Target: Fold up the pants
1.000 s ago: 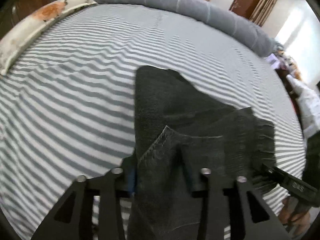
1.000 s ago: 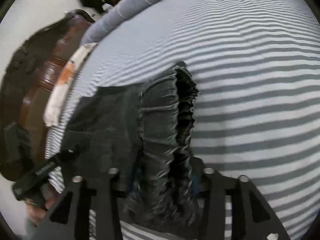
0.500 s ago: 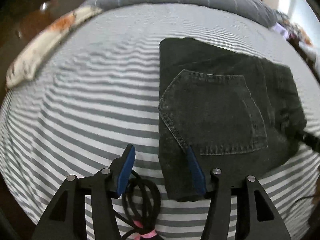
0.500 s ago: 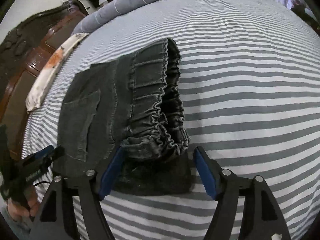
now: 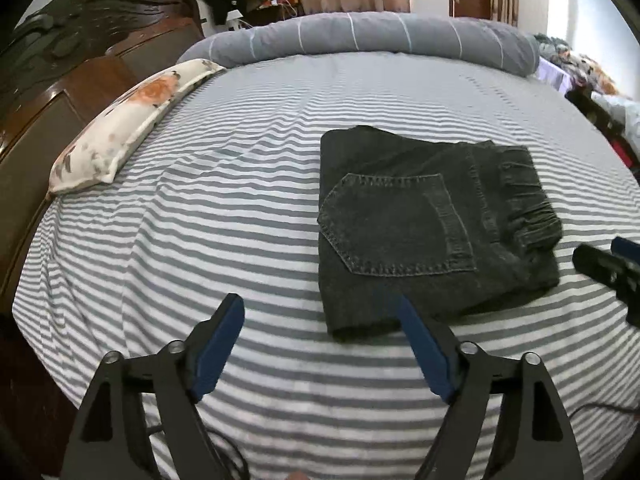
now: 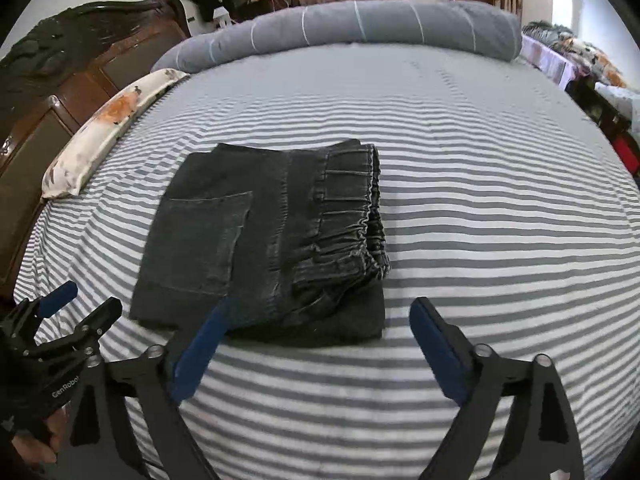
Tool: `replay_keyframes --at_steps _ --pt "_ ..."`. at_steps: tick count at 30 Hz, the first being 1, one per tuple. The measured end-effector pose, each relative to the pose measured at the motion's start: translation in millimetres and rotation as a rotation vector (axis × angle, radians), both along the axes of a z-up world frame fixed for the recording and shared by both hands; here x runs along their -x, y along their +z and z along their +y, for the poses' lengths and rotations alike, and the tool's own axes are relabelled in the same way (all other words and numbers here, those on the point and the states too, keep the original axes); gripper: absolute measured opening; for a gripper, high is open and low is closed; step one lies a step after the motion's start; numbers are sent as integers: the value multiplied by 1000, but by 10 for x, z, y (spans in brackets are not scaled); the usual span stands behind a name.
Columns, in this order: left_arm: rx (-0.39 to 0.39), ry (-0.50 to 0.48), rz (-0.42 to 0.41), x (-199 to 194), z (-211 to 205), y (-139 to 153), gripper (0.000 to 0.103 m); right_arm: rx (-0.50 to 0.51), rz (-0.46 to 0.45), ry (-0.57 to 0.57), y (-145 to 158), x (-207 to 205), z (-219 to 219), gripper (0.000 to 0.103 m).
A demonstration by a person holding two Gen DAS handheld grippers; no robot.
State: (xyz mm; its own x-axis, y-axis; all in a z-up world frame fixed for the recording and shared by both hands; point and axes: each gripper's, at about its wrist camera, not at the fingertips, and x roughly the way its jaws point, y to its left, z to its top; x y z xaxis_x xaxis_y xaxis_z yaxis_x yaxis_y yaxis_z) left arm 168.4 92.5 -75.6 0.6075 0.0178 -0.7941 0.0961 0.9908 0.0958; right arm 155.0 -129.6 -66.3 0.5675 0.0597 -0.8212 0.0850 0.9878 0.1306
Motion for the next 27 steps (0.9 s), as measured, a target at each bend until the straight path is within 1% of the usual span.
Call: replay_keyframes --at_steps 2,5,8,12,15,19,22,25,27 --pt "15 2 1 75 32 21 88 20 -18 13 47 82 96 100" --pt "17 11 -1 183 55 37 90 75 -45 21 83 245 234 101" --pt "16 20 -3 238 69 35 90 104 -52 21 80 295 367 102" --pt "9 21 -6 275 73 1 90 117 -46 -6 20 363 420 102" --pt "0 3 -10 302 43 -32 90 92 -22 -43 -56 383 384 102" --pt "-9 -22 -20 332 1 -45 90 76 -15 -66 -93 405 365 102" --pt "7 -26 -24 337 1 -28 90 99 -17 -59 -87 403 400 102" --pt "44 -23 -21 314 34 -4 90 135 -24 -48 -92 403 449 102" --pt "49 -22 -18 305 35 -6 90 145 -22 -50 -104 397 469 102"
